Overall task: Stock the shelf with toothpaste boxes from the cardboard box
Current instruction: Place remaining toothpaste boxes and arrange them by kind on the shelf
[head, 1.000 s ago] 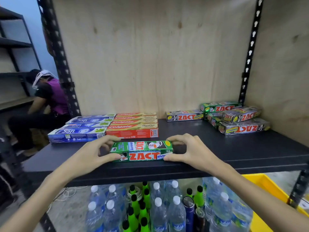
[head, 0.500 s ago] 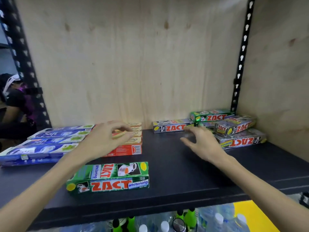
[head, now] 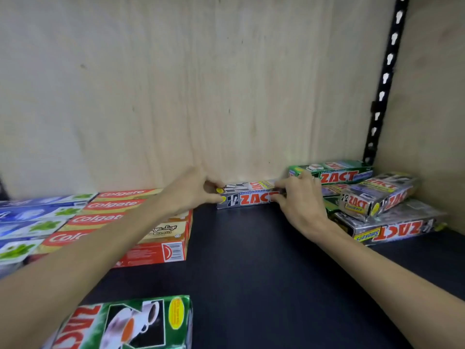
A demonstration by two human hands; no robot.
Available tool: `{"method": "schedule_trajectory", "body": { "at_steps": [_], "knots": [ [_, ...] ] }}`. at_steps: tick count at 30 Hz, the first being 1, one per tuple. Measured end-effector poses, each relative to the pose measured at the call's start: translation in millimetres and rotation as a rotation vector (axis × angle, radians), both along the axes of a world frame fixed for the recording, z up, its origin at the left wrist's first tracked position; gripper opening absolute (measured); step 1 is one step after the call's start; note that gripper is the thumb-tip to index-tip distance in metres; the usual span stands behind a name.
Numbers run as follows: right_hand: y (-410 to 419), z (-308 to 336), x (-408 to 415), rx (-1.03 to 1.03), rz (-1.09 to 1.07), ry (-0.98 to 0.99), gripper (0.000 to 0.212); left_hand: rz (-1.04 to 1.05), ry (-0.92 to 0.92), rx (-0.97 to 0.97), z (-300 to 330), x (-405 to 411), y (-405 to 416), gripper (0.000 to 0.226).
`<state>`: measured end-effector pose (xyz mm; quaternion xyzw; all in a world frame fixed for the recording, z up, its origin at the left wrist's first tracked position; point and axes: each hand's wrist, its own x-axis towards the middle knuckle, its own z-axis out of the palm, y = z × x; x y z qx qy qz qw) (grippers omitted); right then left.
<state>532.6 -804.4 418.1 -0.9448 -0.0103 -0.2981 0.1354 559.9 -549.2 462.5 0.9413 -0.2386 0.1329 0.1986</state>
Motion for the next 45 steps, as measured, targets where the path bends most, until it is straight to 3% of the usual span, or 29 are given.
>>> {"method": "schedule_trajectory", "body": {
  "at_steps": [9, 14, 20, 25, 28, 31, 34, 39, 42, 45],
  "knots": [
    [21.1, 0.4, -0.9, 0.057, 0.147, -0.052, 0.02, 0.133, 0.048, -0.015, 7.3, 0.8, 22.9, 0.035],
    [19.4, 5.4, 1.0, 0.362, 0.285, -0.082, 0.021, 0.187, 0.09, -0.032, 12.1, -0.9, 36.2, 0.03],
    [14.4, -5.2, 7.8, 0.144, 0.056, -0.088, 0.038, 0.211, 0.087, -0.047, 11.6, -3.6, 33.0, 0.028],
    [10.9, -9.1, 11.3, 0.202, 0.063, -0.047, 0.048, 0.199, 0.077, -0.094, 7.9, -5.3, 37.5, 0.026],
    [12.3, -9.1, 6.3, 0.212, 0.068, -0.046, 0.049, 0.165, 0.094, -0.148, 6.0, -8.9, 38.6, 0.037],
    [13.1, -6.8, -13.4, 0.286, 0.105, -0.076, 0.052, 0.139, 0.153, -0.189, 7.4, -16.5, 33.4, 0.061],
    [10.0, 6.6, -51.3, 0.188, 0.19, -0.239, 0.04, 0.096, 0.132, -0.2, 16.4, -26.8, 13.2, 0.078],
    [-43.8, 17.4, -108.8, 0.09, 0.138, -0.517, 0.026, -0.061, 0.027, -0.304, 40.8, -74.7, -67.3, 0.057],
    [-100.6, 14.0, -126.8, 0.151, -0.038, -0.495, 0.03, -0.161, 0.085, -0.324, 38.7, -101.9, -130.4, 0.056],
    [-149.0, 7.1, -124.7, 0.219, -0.184, -0.346, 0.039, -0.172, 0.113, -0.277, 21.5, -115.7, -182.2, 0.062]
  ]
}}
